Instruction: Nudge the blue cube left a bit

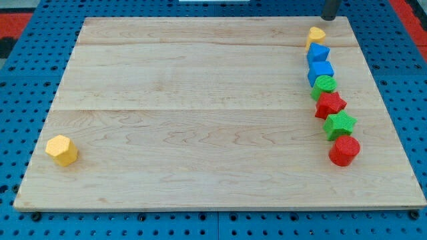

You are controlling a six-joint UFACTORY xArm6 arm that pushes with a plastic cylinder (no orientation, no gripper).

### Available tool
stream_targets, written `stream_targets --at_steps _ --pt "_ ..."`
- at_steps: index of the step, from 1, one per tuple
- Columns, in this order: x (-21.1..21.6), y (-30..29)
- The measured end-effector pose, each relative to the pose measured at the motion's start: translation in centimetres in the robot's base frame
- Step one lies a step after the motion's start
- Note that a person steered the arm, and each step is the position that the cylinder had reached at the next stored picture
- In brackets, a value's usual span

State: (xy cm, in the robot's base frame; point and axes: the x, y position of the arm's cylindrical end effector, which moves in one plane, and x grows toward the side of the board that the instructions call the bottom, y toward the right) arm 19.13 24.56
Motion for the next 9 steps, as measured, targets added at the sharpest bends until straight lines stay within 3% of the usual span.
stream_targets --at_steps 6,7,8,9 --pt "0.0 8.2" --pt "1.5 9.9" --pt "9.8 9.4" --pt "13.1 3.3"
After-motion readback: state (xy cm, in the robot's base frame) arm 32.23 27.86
